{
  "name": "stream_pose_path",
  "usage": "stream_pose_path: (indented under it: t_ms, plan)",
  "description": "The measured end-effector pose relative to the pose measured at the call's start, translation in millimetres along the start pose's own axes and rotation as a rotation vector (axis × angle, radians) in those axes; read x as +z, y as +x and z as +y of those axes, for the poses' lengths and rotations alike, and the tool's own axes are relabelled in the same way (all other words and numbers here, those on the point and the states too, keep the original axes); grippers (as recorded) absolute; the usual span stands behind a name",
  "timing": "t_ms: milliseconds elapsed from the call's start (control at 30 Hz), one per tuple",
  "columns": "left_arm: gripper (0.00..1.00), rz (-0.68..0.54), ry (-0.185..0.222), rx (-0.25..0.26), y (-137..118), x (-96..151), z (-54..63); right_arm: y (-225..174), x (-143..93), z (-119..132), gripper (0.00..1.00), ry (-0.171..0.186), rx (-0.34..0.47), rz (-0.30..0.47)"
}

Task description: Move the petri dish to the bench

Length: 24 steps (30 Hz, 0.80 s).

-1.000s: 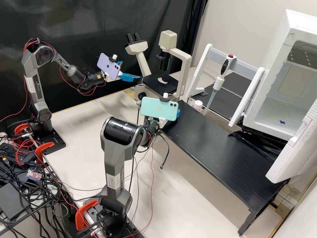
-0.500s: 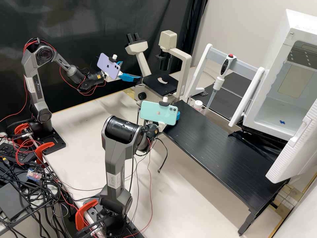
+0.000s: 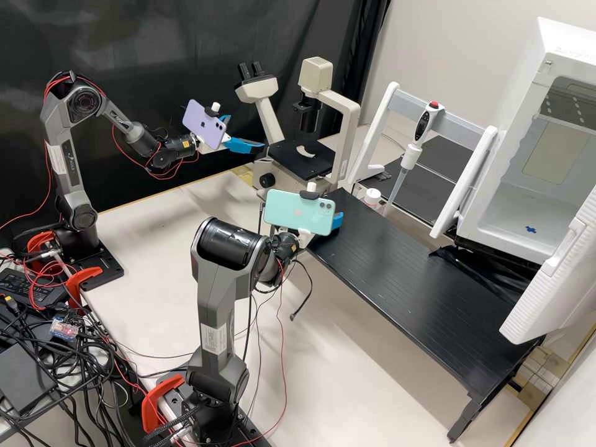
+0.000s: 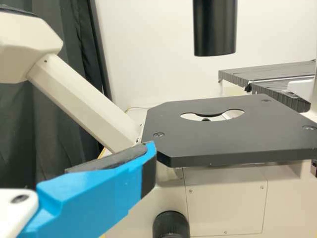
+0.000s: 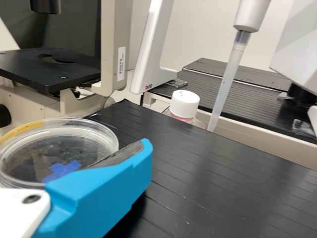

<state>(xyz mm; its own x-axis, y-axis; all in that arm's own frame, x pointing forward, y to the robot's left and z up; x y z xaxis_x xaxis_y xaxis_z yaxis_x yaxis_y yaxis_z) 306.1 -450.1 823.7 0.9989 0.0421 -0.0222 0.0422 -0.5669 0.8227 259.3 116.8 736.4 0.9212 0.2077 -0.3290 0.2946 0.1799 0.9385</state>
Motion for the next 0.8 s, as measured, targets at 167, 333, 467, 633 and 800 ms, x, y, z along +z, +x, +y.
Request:
stream_pose_path:
  t_ms: [167, 333, 467, 633, 800]
  plan:
    - [1.00, 0.000, 0.000, 0.000, 0.0, 0.0, 0.0, -11.4, 1.6, 0.1, 1.00, -0.008, 0.025, 0.012]
    - [1.00, 0.000, 0.000, 0.000, 0.0, 0.0, 0.0, -38.0, -6.2, 10.8, 1.00, -0.021, 0.111, 0.096]
    - [1.00, 0.000, 0.000, 0.000, 0.0, 0.0, 0.0, -55.7, -14.6, 19.1, 1.00, -0.037, 0.182, 0.189]
    - [1.00, 0.000, 0.000, 0.000, 0.0, 0.0, 0.0, -63.9, -15.3, 25.7, 1.00, -0.002, 0.277, 0.180]
    - [1.00, 0.000, 0.000, 0.000, 0.0, 0.0, 0.0, -61.6, -9.3, 25.2, 1.00, 0.041, 0.351, 0.102]
